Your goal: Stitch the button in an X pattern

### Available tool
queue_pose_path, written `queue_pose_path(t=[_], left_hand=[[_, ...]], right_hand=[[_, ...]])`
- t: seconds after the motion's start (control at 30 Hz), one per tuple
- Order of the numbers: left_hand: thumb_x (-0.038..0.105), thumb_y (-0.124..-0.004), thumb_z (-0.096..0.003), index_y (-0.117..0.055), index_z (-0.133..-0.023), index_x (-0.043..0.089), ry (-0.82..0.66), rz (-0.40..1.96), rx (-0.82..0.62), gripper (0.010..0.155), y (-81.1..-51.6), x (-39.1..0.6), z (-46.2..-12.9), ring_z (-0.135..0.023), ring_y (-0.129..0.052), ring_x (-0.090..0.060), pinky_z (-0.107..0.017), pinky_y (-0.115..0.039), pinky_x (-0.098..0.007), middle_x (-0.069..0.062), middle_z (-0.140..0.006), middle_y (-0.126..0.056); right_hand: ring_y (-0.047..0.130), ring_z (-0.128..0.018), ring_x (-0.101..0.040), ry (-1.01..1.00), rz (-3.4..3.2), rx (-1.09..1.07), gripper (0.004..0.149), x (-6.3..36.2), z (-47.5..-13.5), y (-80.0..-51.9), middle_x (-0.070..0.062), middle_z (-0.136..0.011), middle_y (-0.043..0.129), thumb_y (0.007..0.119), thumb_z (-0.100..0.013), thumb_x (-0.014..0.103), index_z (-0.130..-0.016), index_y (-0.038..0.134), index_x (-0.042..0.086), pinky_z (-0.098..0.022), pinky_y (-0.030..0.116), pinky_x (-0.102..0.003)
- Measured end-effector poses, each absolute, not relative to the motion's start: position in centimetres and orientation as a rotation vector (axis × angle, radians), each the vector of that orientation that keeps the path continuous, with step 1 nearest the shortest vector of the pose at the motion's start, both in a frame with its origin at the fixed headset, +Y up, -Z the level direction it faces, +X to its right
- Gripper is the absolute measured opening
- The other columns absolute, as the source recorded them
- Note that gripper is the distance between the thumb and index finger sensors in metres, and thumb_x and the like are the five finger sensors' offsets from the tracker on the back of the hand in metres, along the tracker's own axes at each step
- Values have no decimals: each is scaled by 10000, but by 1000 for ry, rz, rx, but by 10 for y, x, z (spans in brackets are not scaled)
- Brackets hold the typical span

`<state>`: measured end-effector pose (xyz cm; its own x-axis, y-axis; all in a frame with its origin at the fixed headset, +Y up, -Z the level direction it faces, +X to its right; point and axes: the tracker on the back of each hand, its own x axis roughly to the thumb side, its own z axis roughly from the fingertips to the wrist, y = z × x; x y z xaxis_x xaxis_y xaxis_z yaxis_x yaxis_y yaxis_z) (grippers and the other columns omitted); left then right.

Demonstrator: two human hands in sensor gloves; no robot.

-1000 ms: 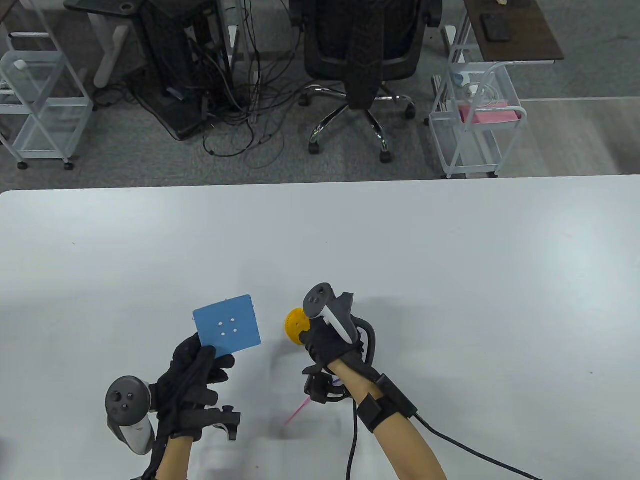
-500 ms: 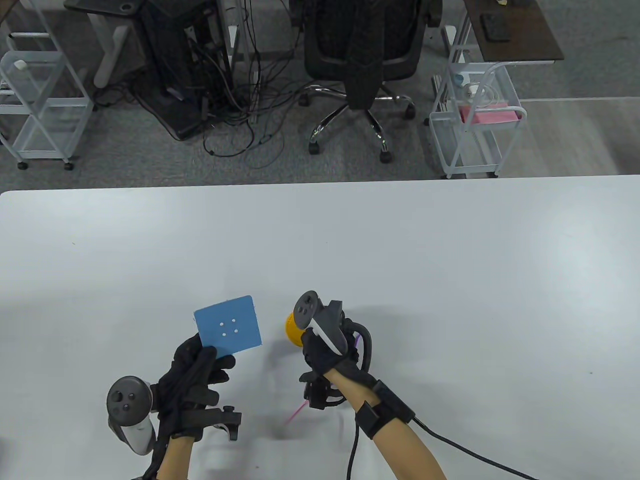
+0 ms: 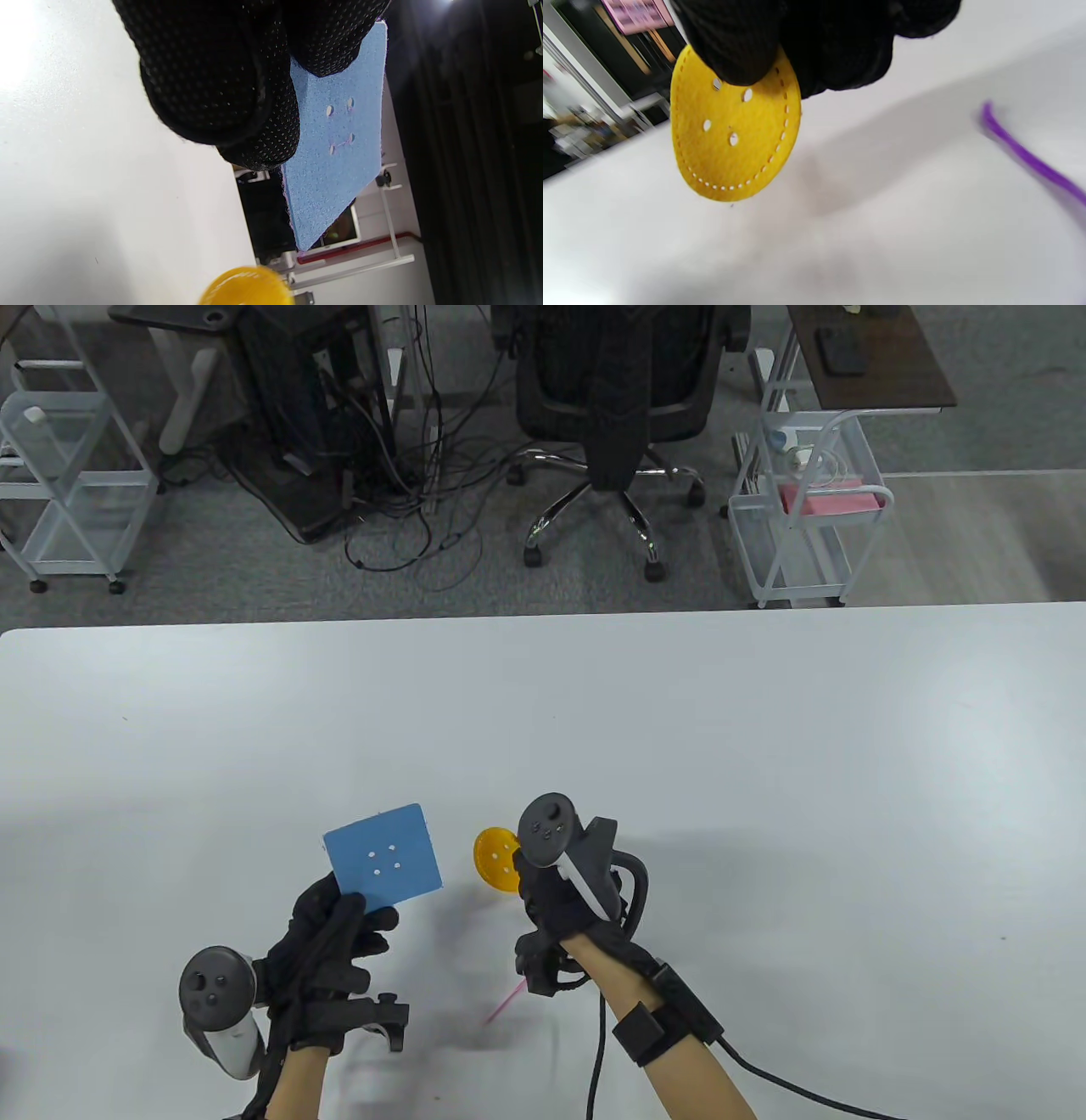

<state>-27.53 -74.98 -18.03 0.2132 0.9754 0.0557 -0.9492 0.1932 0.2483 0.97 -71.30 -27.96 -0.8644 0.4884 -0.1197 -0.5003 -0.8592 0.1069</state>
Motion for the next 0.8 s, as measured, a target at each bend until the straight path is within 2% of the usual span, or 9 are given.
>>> queue_pose_path(t=[0.23,0.33,0.47,0.8], left_hand=[[214,-752,-557,-738,-918,54,154,1381,247,395,-752,-276,-180,-443,-1142,-209,-289,-1013,-228,-192,-746,-962],[212,-748,-558,-734,-920,57,148,1405,233,394,-753,-273,-180,-449,-1141,-210,-294,-1013,-229,-194,-750,-958],[203,-738,-561,-722,-929,57,114,1459,212,396,-755,-265,-180,-465,-1138,-213,-307,-1014,-229,-198,-764,-948],[181,-709,-567,-686,-945,58,50,1567,181,398,-759,-242,-178,-519,-1127,-225,-351,-1016,-235,-207,-805,-915]], right_hand=[[841,-611,-311,1,2339,69,391,14,-256,-657,-114,-792,860,815,-490,279,-873,818,197,-482,707,-453],[859,-586,-311,17,2279,182,395,8,-247,-644,-120,-771,880,824,-485,277,-868,826,180,-460,721,-452],[888,-558,-294,69,2254,253,437,-8,-238,-645,-107,-750,906,832,-479,287,-896,767,175,-434,742,-441],[918,-502,-271,-66,2177,156,410,-20,-224,-663,-98,-716,938,841,-470,293,-853,774,162,-379,761,-423]])
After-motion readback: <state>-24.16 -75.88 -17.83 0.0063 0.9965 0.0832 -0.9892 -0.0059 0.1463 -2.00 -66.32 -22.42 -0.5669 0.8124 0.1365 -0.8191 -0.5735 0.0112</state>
